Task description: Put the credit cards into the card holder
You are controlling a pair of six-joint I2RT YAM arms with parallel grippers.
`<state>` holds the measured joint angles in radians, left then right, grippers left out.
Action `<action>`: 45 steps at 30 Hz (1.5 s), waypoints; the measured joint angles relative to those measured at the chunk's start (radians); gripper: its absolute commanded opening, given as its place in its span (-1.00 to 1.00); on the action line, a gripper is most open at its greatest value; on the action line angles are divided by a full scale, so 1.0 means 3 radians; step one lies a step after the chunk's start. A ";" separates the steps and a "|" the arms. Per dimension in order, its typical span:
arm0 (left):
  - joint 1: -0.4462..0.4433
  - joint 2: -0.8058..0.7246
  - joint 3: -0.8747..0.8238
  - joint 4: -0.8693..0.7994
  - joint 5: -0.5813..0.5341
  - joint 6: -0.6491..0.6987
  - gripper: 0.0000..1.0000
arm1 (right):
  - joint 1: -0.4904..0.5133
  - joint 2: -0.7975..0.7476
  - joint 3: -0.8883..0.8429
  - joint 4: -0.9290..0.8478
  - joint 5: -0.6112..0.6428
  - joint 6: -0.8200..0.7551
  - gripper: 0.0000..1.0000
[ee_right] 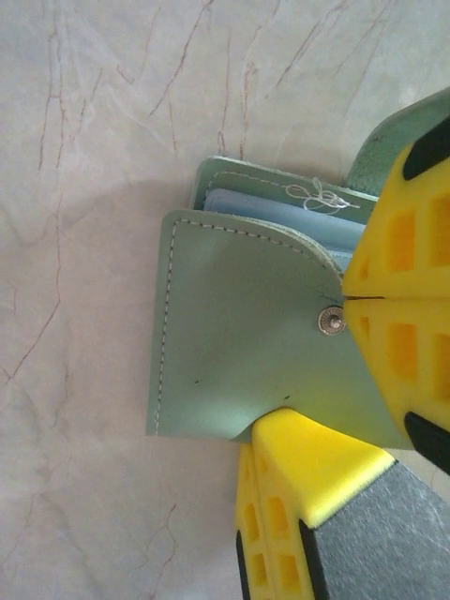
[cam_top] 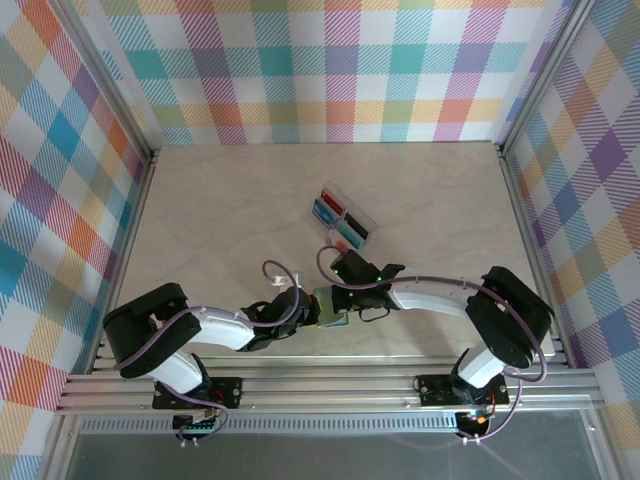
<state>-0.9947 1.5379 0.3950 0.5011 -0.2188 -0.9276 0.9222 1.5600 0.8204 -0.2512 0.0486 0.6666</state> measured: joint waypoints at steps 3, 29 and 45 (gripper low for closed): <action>-0.0071 0.0000 0.0023 -0.0038 -0.0093 0.0017 -1.00 | 0.0006 -0.0136 -0.0037 -0.0006 0.0015 -0.0006 -1.00; -0.0197 0.0294 0.0520 -0.0226 0.0303 0.0050 -0.27 | 0.0065 -0.0721 -0.0042 -0.0390 0.0113 -0.0320 -0.99; 0.0099 -0.1058 0.0050 -0.1631 0.0075 0.0031 -0.03 | 0.0160 -0.0234 0.0239 -0.0188 0.0072 -0.0331 -0.74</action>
<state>-0.9649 1.2205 0.4099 0.0116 -0.1963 -0.9184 0.9703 1.4899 0.8921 -0.3077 0.0704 0.5674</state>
